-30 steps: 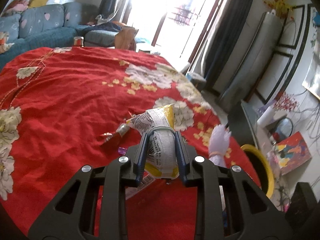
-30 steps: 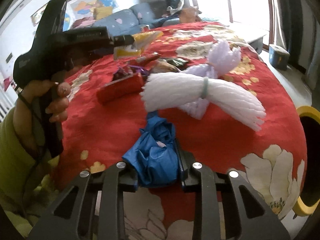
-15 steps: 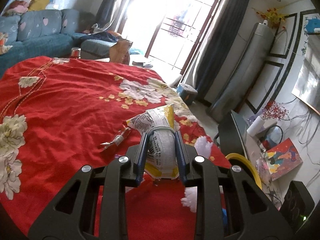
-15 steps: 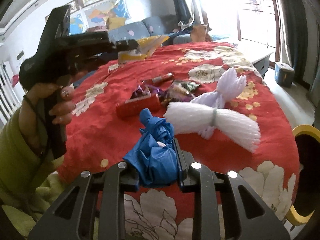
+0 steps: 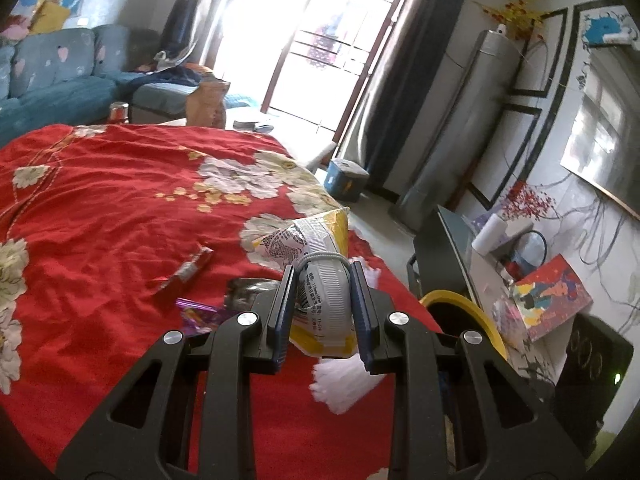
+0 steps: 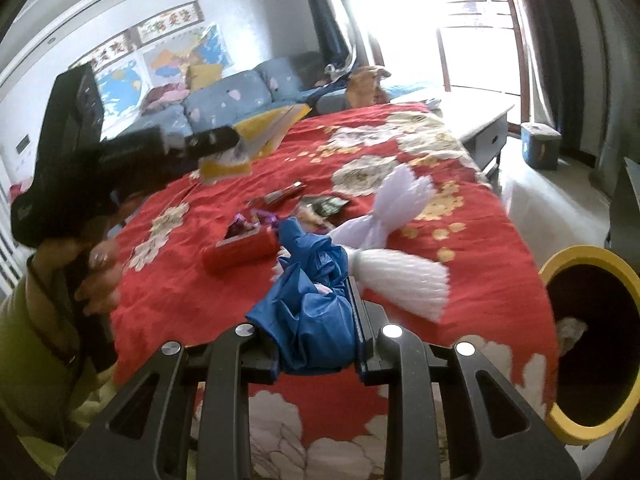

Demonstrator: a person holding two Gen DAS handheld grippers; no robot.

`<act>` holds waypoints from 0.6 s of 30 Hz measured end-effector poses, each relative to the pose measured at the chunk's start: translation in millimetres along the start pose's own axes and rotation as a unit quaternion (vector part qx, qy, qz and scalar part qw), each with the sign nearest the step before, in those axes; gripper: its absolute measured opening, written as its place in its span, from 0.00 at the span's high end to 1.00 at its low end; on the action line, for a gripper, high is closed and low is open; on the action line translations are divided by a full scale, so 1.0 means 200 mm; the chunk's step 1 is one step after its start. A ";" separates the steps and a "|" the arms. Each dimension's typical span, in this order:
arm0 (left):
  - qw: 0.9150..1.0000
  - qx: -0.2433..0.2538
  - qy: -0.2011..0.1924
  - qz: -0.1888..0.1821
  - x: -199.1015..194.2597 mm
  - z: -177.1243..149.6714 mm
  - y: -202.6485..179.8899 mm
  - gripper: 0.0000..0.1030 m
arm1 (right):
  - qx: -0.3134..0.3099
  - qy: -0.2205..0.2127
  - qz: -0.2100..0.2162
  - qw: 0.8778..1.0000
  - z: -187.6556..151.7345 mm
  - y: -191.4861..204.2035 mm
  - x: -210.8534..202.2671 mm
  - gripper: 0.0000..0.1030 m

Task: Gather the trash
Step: 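Carry the wrapper and blue cloth to the yellow bin and release both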

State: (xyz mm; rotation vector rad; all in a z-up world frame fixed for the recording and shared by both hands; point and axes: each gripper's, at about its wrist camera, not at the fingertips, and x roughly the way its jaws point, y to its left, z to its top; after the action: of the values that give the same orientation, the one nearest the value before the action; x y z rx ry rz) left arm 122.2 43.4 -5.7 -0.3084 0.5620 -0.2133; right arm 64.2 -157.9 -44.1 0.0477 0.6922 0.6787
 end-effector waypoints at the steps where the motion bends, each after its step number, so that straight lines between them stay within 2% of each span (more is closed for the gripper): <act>1: 1.000 0.004 0.002 -0.004 0.00 -0.01 -0.02 0.80 | 0.004 -0.004 -0.004 1.000 0.01 -0.02 -0.01 0.76; 18: 0.998 0.054 0.017 -0.038 0.06 -0.05 -0.29 0.80 | 0.057 -0.047 -0.051 0.996 0.07 -0.26 -0.15 0.76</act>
State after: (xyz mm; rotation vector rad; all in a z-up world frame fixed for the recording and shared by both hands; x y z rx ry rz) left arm 120.0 -16.3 0.3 -0.2218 0.5701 -0.3221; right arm 83.6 -214.3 -29.6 0.1475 0.6370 0.5344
